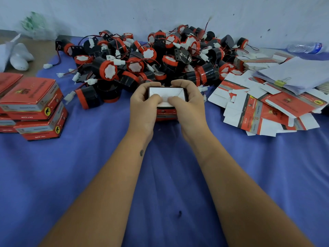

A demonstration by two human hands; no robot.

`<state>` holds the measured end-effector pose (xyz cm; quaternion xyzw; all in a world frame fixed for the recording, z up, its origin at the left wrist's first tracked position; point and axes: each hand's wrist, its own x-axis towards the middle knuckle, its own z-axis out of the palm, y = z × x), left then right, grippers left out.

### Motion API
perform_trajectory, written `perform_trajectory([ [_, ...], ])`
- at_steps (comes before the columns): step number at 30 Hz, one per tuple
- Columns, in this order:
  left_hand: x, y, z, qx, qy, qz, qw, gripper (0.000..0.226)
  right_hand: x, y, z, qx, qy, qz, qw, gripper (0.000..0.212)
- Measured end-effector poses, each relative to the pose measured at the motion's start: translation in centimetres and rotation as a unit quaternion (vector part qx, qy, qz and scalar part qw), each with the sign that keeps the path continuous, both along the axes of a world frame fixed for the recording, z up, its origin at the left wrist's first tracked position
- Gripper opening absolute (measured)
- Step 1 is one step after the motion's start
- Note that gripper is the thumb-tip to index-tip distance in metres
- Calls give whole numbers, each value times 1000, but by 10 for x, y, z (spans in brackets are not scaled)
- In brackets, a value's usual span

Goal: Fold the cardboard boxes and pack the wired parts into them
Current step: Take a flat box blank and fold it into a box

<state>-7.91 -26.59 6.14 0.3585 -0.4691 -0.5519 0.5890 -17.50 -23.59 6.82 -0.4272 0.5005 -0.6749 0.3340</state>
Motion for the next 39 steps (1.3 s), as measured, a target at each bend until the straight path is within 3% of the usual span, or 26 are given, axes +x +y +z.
perform_trajectory([
  [2,1,2,1,1,40,-21,999,22,2,2,1,-2,-53,21,998,22],
  [5,4,1,2,-9,63,-10,998,37,5,2,2,18,-62,1,998,19],
  [7,5,2,4,-30,58,11,998,44,5,3,2,21,37,-62,997,22],
  [10,10,2,7,-80,54,47,994,47,3,8,0,43,293,-125,947,32],
  [11,12,1,8,-96,59,55,992,47,4,9,0,49,303,-112,945,33],
  [16,10,2,9,-156,45,100,982,27,12,12,5,-41,154,-62,985,18],
  [20,9,-6,7,-2,50,16,999,30,10,10,4,-120,21,-16,992,29],
  [22,11,-10,5,69,10,-44,997,34,9,9,2,-118,29,3,993,42],
  [25,14,-14,2,67,-54,-41,995,30,5,7,-2,-111,58,46,991,60],
  [27,18,-18,0,67,-18,4,998,27,2,6,-4,-79,105,20,991,56],
  [30,26,-23,1,61,34,96,993,22,-13,1,-7,2,136,-121,983,38],
  [32,29,-24,0,42,35,146,988,22,-29,-2,-9,100,190,-188,958,22],
  [35,28,-22,1,34,48,178,982,19,-40,-5,-17,244,401,-164,868,17],
  [37,28,-21,1,30,48,193,980,21,-37,-5,-20,271,491,-148,815,22],
  [39,28,-21,0,29,49,204,977,22,-34,-5,-19,263,512,-151,804,23],
])
